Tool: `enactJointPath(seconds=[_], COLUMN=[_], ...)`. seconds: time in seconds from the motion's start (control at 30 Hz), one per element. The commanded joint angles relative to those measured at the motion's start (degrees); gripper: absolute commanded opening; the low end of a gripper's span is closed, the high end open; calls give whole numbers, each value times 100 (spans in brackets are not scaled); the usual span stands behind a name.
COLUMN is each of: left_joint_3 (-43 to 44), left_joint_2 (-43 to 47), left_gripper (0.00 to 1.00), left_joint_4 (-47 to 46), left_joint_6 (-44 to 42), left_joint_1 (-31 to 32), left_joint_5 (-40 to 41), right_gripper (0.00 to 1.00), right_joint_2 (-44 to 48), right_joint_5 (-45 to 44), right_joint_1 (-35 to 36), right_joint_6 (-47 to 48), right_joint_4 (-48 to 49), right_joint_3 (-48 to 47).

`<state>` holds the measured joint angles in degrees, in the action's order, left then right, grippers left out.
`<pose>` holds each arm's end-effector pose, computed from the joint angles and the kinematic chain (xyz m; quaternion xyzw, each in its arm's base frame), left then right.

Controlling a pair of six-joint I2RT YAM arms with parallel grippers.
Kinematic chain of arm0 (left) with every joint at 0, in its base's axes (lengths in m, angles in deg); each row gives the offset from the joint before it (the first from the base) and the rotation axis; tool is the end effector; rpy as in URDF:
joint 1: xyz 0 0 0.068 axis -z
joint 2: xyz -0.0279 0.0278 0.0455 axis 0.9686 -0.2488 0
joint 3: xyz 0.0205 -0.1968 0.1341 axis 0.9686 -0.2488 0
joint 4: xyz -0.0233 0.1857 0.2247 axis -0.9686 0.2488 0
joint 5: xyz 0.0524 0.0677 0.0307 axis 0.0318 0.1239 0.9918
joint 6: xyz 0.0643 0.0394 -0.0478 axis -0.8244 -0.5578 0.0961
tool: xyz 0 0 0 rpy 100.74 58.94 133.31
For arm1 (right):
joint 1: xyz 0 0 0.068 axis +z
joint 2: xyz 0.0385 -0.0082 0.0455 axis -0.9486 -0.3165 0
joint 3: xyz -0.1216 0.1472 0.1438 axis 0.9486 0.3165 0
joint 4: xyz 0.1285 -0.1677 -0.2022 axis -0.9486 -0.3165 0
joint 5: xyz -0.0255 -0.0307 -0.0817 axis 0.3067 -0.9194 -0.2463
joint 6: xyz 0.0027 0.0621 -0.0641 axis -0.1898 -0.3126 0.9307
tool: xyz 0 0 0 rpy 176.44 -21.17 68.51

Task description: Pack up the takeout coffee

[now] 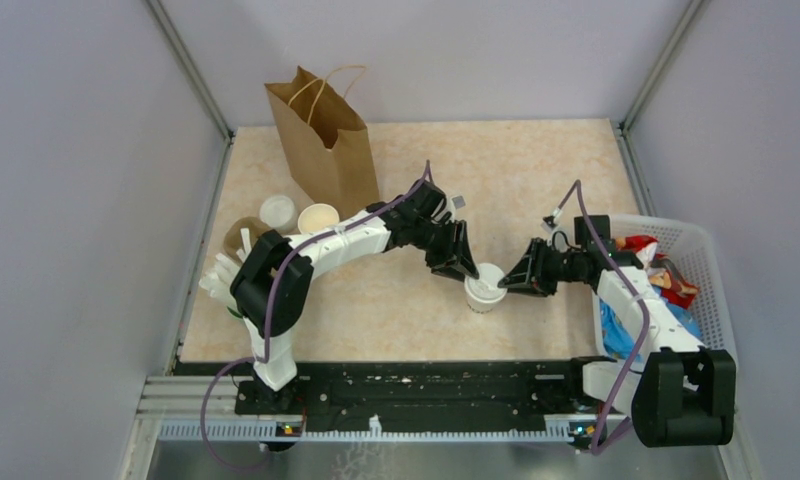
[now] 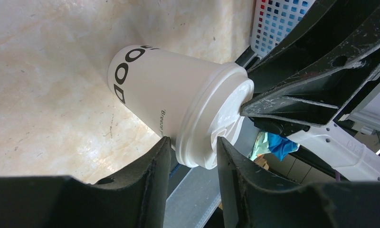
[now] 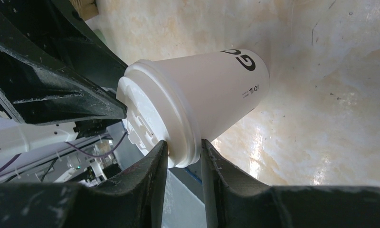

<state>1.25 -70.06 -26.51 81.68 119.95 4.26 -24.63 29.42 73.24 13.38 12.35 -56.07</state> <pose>0.2842 -0.3449 0.1477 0.0951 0.8917 -0.4421 0.0184 0.2560 0.0646 0.1373 0.0847 0.8928 0.4192 0.1414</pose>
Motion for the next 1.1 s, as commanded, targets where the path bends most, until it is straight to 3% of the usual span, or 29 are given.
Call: enactJointPath(seconds=[0.0,0.33,0.6,0.83,1.07], left_joint_3=[-139,-867,-1015,-578,-282], left_joint_2=[151,396,503,667,657], left_gripper=[46,42,40,62,76], left_joint_4=[-234,-376,-170,-439,-352], left_joint_6=[-83,-69,-311,-135,-170], left_joint_1=[21,-184,-226,-253,-338], left_joint_5=[27,207,380,-55,-85], right_gripper=[30,32,36,54,61], right_joint_2=[-64,-472,-784,-719,-977], right_joint_5=[196,503,269,556,825], right_joint_1=[-55,-42,-46,-54,-64], right_joint_6=[-76,-364,-274,82,-123], right_joint_4=[537,1242,1093,325,845], right_joint_3=[163,273,229,-607,-518])
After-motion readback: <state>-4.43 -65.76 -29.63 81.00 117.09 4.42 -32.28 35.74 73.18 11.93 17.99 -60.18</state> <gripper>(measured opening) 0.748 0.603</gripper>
